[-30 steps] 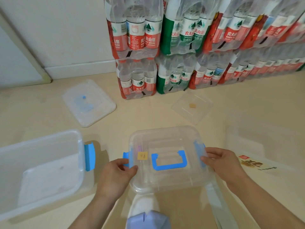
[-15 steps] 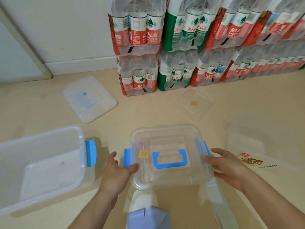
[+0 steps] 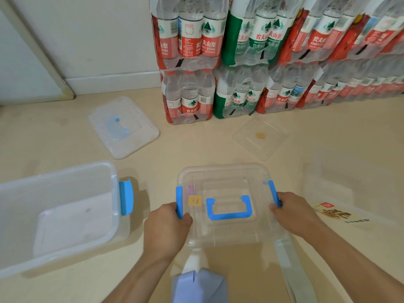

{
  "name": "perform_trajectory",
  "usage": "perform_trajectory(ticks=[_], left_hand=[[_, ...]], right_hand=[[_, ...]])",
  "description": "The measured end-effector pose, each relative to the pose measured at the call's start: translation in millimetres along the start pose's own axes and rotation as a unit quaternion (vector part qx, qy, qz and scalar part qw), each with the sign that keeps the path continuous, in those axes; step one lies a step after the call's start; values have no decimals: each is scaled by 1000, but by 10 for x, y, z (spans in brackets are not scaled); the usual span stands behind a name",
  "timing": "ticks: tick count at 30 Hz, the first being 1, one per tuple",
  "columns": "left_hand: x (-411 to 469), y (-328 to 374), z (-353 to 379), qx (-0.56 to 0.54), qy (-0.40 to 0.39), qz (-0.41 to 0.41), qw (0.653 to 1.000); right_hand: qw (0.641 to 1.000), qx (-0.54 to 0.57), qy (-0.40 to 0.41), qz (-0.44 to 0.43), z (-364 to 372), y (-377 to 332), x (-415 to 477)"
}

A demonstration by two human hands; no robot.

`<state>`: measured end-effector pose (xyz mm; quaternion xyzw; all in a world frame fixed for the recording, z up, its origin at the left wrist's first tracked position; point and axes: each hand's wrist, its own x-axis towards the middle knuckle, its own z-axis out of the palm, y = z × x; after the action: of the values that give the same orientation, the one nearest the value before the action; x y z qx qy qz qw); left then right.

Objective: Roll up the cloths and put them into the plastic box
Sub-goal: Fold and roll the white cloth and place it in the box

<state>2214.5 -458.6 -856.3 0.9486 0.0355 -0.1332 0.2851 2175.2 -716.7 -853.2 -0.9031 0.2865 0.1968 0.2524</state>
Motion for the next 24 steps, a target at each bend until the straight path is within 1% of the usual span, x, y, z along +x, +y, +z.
perform_trajectory(ticks=[1, 3, 5, 6, 7, 9, 11, 12, 14, 15, 16, 17, 18, 20, 22, 24], left_hand=[[-1, -9, 9, 13, -4, 6, 1000], [-4, -44, 23, 52, -16, 26, 998], [-14, -87, 31, 65, -27, 40, 997], [-12, -108, 37, 52, -35, 40, 997], [-9, -122, 41, 32, -46, 37, 998], [-2, -149, 46, -7, -58, 26, 998], [-15, -162, 15, -35, -55, 11, 998], [-33, -163, -25, -48, -33, 10, 998], [-130, -181, -124, -85, 49, 47, 994], [-196, -209, -167, -103, 82, 76, 988], [-276, -247, -192, -109, 90, 98, 985], [-368, -286, -177, -105, 72, 111, 986], [-478, -335, -122, -92, 29, 120, 988], [-698, -444, 96, -32, -90, 145, 985], [-911, -576, 385, 28, -208, 185, 960], [-1078, -693, 614, 57, -274, 196, 940]], right_hand=[[999, -49, -9, -8, -19, -24, -3], [996, -89, -24, -9, -33, -41, -1], [997, -75, -25, -12, -13, -9, 9], [998, -54, -18, -15, 5, 14, 2], [1000, -22, -12, -13, 26, 35, -8], [995, 100, -13, 9, 13, 39, -78], [968, 243, -20, 60, -61, 66, -168], [951, 297, -17, 88, -109, 116, -209], [922, 365, 15, 128, -171, 341, -287], [918, 369, 35, 144, -150, 484, -334], [925, 341, 49, 158, -79, 651, -393], [940, 291, 53, 171, 33, 824, -439], [954, 234, 40, 182, 170, 995, -499], [971, 141, -18, 194, 463, 1244, -628], [980, 56, -56, 185, 726, 1365, -737], [988, -16, -42, 151, 892, 1367, -827]])
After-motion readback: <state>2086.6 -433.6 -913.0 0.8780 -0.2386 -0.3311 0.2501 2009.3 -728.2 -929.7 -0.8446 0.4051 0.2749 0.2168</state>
